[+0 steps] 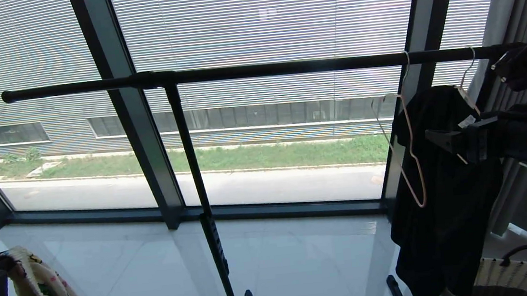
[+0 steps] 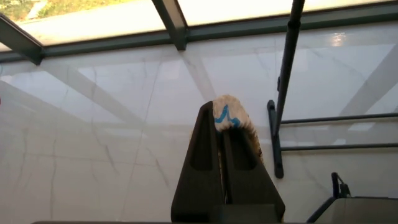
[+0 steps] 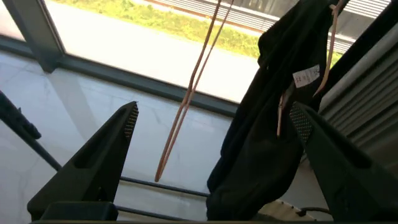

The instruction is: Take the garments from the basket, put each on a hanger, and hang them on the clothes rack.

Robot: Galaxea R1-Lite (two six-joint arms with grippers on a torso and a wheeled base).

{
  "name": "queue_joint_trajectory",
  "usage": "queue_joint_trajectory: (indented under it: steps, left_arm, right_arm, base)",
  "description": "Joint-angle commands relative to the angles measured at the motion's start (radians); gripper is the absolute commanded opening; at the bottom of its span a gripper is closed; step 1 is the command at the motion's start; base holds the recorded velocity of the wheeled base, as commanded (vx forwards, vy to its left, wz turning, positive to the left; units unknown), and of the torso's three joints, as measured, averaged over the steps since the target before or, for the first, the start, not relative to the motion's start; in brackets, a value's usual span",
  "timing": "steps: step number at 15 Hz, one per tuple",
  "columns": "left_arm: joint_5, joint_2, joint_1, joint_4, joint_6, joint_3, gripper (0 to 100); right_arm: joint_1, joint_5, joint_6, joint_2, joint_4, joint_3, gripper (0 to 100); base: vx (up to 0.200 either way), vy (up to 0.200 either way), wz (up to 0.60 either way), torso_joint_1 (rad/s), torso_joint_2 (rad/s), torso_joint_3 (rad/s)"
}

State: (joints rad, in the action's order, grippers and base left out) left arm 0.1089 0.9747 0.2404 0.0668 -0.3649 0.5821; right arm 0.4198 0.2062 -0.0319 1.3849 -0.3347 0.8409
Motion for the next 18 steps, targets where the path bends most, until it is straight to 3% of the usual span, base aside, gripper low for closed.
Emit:
queue_joint_trajectory:
  steps: [1, 6, 10, 18]
  left_arm:
    - [0.0, -0.004, 0.0, 0.001, 0.0, -0.001, 0]
    - [-0.002, -0.019, 0.0, -0.001, 0.001, -0.008, 0]
    - [-0.002, -0.03, 0.0, -0.001, 0.003, -0.008, 0]
    - [-0.002, -0.06, 0.0, -0.001, 0.001, -0.03, 0]
  right_arm:
    - [-0.016, 0.032, 0.024, 0.08, -0.001, 0.029, 100]
    - [-0.007, 0.111, 0.145, 0.151, 0.003, 0.009, 100]
    - [0.05, 0.202, 0.241, 0.221, -0.001, 0.009, 100]
    - [0.043, 0.197, 0.3, 0.313, -0.004, 0.09, 100]
  base:
    - [0.2, 0.0, 0.0, 0.002, -0.01, 0.002]
    - [0.04, 0.0, 0.0, 0.001, 0.0, 0.0]
    - [0.0, 0.0, 0.0, 0.0, 0.0, 0.0]
    - [0.0, 0.0, 0.0, 0.0, 0.0, 0.0]
